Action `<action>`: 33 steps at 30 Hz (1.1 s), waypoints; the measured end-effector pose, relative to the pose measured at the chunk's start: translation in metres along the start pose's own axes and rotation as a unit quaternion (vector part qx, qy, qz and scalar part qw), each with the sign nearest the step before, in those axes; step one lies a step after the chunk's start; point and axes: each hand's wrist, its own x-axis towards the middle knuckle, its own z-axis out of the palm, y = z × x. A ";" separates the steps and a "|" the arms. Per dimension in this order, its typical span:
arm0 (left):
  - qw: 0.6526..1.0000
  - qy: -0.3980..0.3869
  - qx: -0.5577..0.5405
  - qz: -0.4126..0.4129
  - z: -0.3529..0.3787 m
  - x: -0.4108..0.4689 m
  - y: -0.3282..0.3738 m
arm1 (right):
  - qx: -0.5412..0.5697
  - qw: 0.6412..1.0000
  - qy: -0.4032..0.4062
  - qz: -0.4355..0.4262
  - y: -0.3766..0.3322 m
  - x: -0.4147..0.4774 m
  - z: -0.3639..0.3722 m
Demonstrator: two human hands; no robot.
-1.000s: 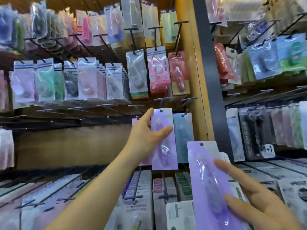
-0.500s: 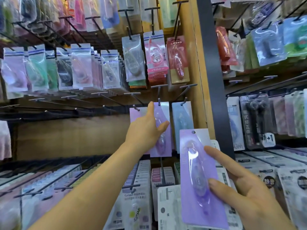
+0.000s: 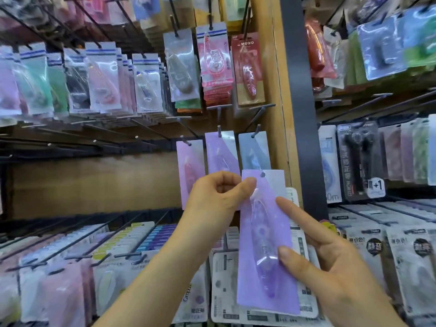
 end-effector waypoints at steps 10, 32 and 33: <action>0.995 0.073 -0.074 -0.002 -0.021 0.023 0.010 | 0.142 0.989 0.010 0.045 0.002 0.007 0.000; 0.951 0.215 0.180 0.128 -0.029 0.095 -0.002 | 0.145 0.988 0.001 0.056 0.004 0.012 -0.014; 0.943 0.218 0.208 0.141 -0.030 0.095 -0.004 | 0.138 0.989 -0.001 0.054 0.004 0.011 -0.013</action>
